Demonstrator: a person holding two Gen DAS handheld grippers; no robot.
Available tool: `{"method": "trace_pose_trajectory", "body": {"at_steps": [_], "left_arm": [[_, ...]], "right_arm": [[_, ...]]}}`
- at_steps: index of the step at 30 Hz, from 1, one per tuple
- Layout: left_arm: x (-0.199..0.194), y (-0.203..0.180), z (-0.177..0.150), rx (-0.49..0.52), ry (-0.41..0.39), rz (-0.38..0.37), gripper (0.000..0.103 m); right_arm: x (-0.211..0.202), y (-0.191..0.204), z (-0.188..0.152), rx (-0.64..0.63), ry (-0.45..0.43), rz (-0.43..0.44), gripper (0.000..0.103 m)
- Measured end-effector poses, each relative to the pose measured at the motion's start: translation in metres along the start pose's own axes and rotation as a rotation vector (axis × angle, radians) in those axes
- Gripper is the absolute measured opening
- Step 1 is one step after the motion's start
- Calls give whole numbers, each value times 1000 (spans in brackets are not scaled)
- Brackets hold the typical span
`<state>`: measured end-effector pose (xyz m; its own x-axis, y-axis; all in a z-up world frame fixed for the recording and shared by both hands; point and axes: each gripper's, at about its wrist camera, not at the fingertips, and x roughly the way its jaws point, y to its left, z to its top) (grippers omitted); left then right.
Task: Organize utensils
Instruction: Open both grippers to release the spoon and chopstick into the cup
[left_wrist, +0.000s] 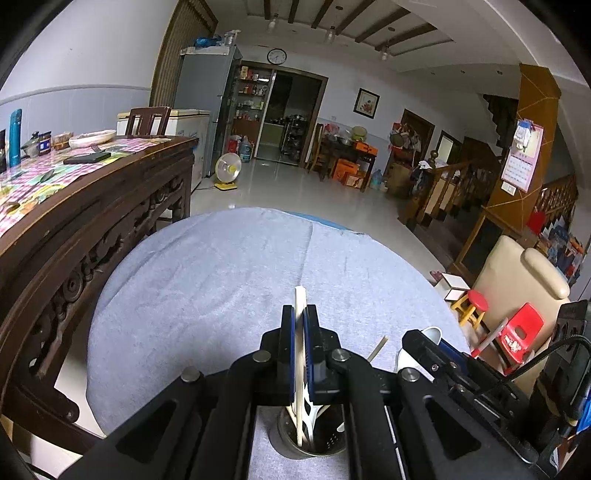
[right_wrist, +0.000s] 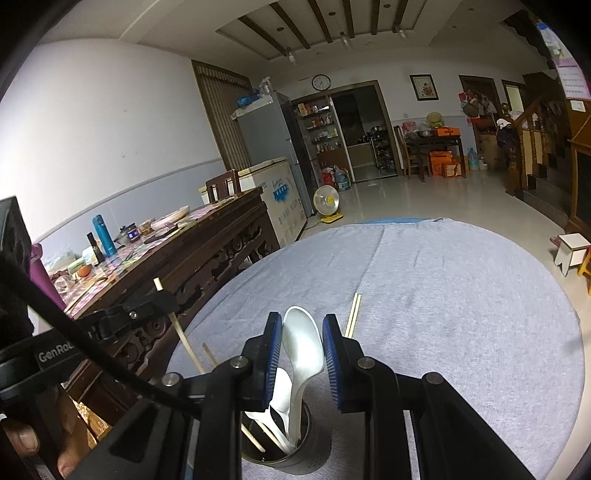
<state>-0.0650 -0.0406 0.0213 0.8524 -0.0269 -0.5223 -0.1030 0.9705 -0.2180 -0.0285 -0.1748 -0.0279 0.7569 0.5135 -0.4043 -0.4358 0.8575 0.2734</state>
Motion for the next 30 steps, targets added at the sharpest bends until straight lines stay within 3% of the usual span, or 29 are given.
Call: {"method": "trace_pose_trajectory", "body": {"at_steps": [30], "left_arm": [[13, 8, -22, -6, 31, -21, 4]], "right_arm": [[20, 5, -21, 0, 16, -1, 25]]}}
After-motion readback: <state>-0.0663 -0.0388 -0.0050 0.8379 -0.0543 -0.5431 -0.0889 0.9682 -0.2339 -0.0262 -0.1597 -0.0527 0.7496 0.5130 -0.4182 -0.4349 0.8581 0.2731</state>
